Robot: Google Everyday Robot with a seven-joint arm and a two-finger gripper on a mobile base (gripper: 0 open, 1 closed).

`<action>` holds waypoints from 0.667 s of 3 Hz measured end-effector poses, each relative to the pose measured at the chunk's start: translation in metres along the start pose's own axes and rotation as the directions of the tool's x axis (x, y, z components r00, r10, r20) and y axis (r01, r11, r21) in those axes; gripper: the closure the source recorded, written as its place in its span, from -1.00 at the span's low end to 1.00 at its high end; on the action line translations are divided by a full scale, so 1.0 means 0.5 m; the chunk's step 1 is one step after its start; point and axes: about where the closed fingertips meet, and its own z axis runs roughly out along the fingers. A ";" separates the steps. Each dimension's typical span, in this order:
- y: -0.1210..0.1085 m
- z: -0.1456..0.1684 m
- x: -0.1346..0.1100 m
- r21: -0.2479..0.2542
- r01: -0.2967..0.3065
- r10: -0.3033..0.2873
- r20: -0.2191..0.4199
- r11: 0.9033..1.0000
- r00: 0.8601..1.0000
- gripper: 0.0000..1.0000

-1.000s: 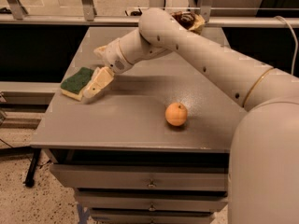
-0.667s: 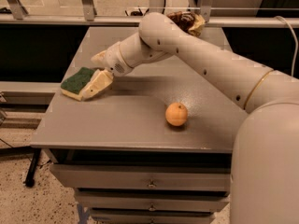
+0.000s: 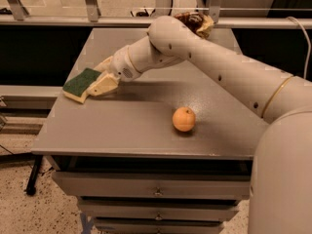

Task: Pick sponge

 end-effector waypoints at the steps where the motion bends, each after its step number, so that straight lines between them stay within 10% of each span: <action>1: -0.003 -0.040 -0.023 0.040 0.024 -0.024 0.013 0.999 1.000 0.77; 2: -0.011 -0.109 -0.043 0.104 0.044 -0.047 0.029 0.994 0.998 1.00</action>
Offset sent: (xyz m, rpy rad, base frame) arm 0.0050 -0.0801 0.0888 0.0637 -0.1731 -0.1383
